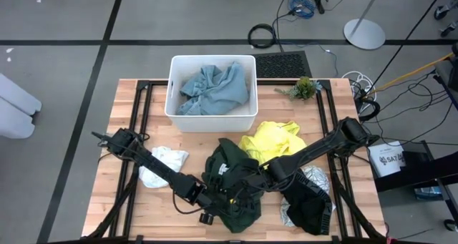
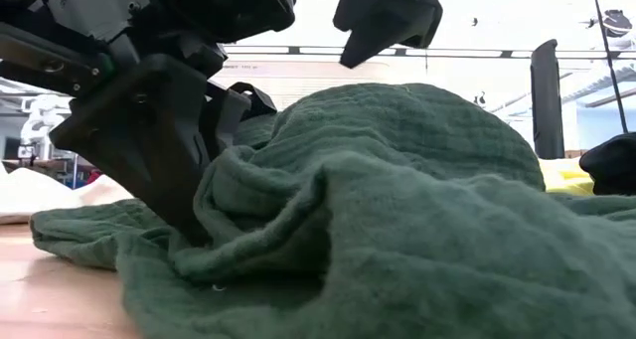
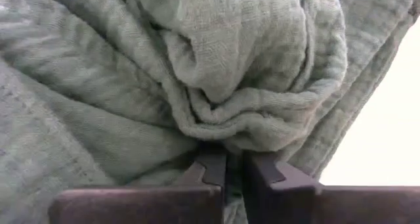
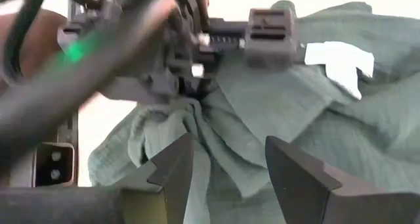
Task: Fold laundry
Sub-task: Put the folded green shirt into the white laundry bin
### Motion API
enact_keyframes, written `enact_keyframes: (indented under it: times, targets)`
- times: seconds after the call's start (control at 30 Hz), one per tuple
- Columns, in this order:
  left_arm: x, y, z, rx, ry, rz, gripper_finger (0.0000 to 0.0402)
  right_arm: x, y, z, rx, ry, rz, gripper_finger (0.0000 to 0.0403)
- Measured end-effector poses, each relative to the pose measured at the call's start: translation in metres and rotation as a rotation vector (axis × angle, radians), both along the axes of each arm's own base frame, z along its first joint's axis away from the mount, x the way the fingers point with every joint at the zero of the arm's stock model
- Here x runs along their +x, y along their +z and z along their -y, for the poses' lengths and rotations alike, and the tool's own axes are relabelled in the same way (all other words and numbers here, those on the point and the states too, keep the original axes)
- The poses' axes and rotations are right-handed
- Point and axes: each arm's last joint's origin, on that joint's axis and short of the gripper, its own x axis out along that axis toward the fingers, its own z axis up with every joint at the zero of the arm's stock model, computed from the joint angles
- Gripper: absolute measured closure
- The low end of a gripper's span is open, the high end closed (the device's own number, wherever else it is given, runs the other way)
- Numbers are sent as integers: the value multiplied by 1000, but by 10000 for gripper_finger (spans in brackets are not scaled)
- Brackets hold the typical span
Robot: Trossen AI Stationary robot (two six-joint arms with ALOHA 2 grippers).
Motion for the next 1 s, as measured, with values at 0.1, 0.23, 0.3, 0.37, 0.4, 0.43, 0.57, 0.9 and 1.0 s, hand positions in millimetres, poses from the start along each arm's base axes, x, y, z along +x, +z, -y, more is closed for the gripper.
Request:
enact_keyframes:
  times: [0.1,0.23,0.3,0.37,0.4,0.43,0.57,0.9,1.0]
  targets:
    - [0,0,0,2,-4,1,379,-8,6,-1,-1,-1,-19,225]
    - [-2,11,0,9,-22,24,379,-20,18,-3,18,-22,-35,225]
    - [-6,26,-1,21,-28,59,379,-27,25,-6,22,-29,-30,225]
    - [-12,40,-2,36,-42,76,379,-33,31,-10,12,-31,-11,225]
    - [-16,50,-2,45,-40,98,379,-36,34,-12,6,-27,4,225]
    - [-18,62,-1,44,-32,144,379,-39,37,-15,0,-23,16,225]
    - [-30,103,-1,64,7,282,380,-47,45,-21,-22,-19,59,225]
    - [-58,165,-9,152,56,512,380,-55,56,-24,-10,-27,91,225]
    - [-64,181,-16,158,66,565,380,-56,56,-24,-8,-24,92,225]
